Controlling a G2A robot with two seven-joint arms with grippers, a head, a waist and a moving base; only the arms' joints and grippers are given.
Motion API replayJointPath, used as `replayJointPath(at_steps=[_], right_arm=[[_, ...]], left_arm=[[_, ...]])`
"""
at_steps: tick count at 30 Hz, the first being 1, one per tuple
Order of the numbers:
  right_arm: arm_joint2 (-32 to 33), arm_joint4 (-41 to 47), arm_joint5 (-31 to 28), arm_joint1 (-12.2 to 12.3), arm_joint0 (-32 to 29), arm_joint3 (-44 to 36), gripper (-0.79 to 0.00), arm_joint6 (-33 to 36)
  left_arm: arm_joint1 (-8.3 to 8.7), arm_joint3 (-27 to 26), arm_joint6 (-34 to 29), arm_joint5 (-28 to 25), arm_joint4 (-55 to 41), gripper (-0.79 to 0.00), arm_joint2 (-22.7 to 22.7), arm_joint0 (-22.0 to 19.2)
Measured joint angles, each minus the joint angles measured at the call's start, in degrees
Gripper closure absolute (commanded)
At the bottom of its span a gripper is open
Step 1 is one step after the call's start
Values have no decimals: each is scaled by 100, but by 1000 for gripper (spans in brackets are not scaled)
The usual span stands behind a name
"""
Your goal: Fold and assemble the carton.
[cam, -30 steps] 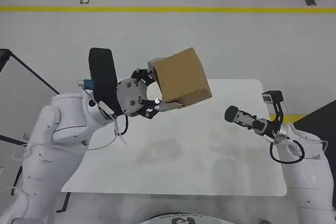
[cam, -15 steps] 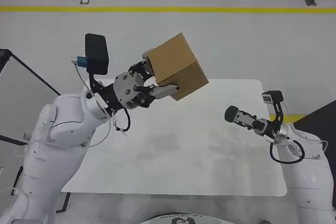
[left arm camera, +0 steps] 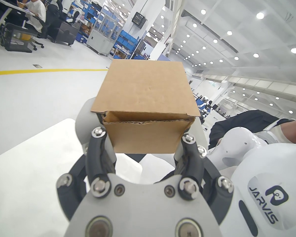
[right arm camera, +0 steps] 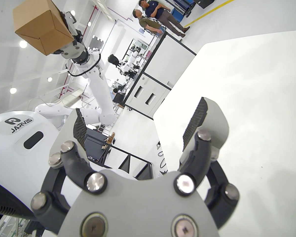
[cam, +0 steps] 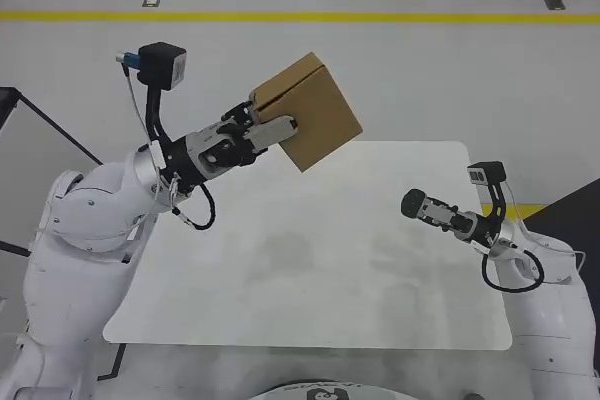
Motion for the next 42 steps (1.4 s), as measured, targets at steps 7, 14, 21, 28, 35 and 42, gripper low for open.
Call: replayJointPath(at_steps=[7, 14, 21, 28, 35, 42], right_arm=[[0, 0, 0, 0, 0, 0, -785, 0], [0, 0, 0, 0, 0, 0, -785, 0], [0, 0, 0, 0, 0, 0, -785, 0], [0, 0, 0, 0, 0, 0, -785, 0], [0, 0, 0, 0, 0, 0, -785, 0], [0, 0, 0, 0, 0, 0, -785, 0]], left_arm=[[3, -10, 33, -261, 292, 0, -63, -2], [-12, -74, 606, -1209, 1287, 0, -164, 90], [-38, -138, 1266, -2069, 2336, 0, -210, 148], [-74, -49, 1870, -2608, 2871, 0, -186, 201], [-97, 200, 2018, -2484, 2186, 0, -72, 249], [-65, 688, 1194, -2754, 13, 0, 188, 142]])
